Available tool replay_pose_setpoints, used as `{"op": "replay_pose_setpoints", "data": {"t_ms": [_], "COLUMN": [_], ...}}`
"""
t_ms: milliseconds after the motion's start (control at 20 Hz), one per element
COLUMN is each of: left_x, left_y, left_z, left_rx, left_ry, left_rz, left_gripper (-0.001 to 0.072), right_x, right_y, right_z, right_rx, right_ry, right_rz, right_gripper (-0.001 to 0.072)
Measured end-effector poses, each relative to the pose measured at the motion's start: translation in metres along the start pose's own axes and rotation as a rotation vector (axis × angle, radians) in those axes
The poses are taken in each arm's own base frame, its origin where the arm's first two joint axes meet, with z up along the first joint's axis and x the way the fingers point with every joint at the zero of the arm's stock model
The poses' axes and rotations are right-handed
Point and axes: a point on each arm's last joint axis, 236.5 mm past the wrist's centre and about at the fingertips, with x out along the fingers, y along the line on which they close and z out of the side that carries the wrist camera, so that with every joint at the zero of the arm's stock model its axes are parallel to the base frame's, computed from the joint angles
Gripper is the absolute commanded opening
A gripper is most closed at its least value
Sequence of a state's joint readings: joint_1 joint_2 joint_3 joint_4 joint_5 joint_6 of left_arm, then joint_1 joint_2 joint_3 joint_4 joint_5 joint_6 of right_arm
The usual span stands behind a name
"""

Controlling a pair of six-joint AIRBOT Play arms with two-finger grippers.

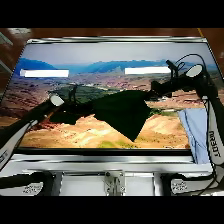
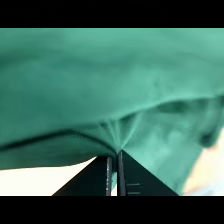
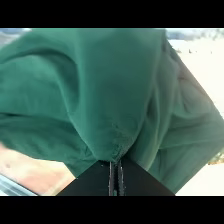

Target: Fold the shirts.

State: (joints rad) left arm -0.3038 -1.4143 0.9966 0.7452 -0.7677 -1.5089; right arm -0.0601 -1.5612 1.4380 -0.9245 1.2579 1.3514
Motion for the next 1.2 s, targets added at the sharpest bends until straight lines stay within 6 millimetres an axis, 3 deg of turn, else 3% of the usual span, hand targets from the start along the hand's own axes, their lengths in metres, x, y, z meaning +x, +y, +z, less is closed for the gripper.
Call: {"op": "replay_pose_setpoints", "data": {"t_ms": [100, 150, 200, 300, 350, 450, 550, 600, 700, 800, 900, 1050, 1200], "left_x": [-0.060, -0.102, -0.147, -0.259, -0.317, -0.426, -0.506, -0.533, -0.565, -0.569, -0.561, -0.534, -0.492], "left_y": [-0.044, -0.073, -0.102, -0.161, -0.187, -0.228, -0.247, -0.251, -0.250, -0.238, -0.226, -0.200, -0.163], "left_z": [0.031, 0.048, 0.063, 0.077, 0.075, 0.051, 0.012, -0.008, -0.041, -0.062, -0.075, -0.082, -0.085], "left_rx": [0.166, 0.247, 0.318, 0.462, 0.523, 0.635, 0.712, 0.739, 0.753, 0.742, 0.726, 0.685, 0.601], "left_ry": [-0.125, -0.222, -0.327, -0.571, -0.696, -0.938, -1.129, -1.198, -1.274, -1.264, -1.212, -1.082, -0.895], "left_rz": [-0.040, -0.068, -0.100, -0.155, -0.178, -0.196, -0.166, -0.142, -0.088, -0.021, 0.025, 0.092, 0.153], "left_gripper": [0.0042, 0.0042, 0.0042, 0.0042, 0.0042, 0.0042, 0.0042, 0.0042, 0.0042, 0.0042, 0.0042, 0.0042, 0.0043], "right_x": [-0.037, -0.061, -0.092, -0.163, -0.201, -0.287, -0.359, -0.393, -0.443, -0.475, -0.488, -0.480, -0.445], "right_y": [0.024, 0.041, 0.062, 0.108, 0.132, 0.180, 0.214, 0.229, 0.248, 0.258, 0.259, 0.246, 0.208], "right_z": [0.015, 0.023, 0.031, 0.041, 0.041, 0.027, 0.000, -0.019, -0.060, -0.095, -0.120, -0.136, -0.133], "right_rx": [-0.077, -0.131, -0.201, -0.357, -0.430, -0.568, -0.655, -0.685, -0.723, -0.745, -0.751, -0.733, -0.671], "right_ry": [-0.094, -0.155, -0.231, -0.406, -0.500, -0.718, -0.911, -1.005, -1.145, -1.236, -1.268, -1.202, -0.999], "right_rz": [-0.004, -0.005, -0.008, -0.031, -0.048, -0.111, -0.178, -0.210, -0.270, -0.315, -0.350, -0.395, -0.468], "right_gripper": [0.0061, 0.0061, 0.0061, 0.0061, 0.0061, 0.0061, 0.0061, 0.0061, 0.0061, 0.0061, 0.0060, 0.0061, 0.0061]}}
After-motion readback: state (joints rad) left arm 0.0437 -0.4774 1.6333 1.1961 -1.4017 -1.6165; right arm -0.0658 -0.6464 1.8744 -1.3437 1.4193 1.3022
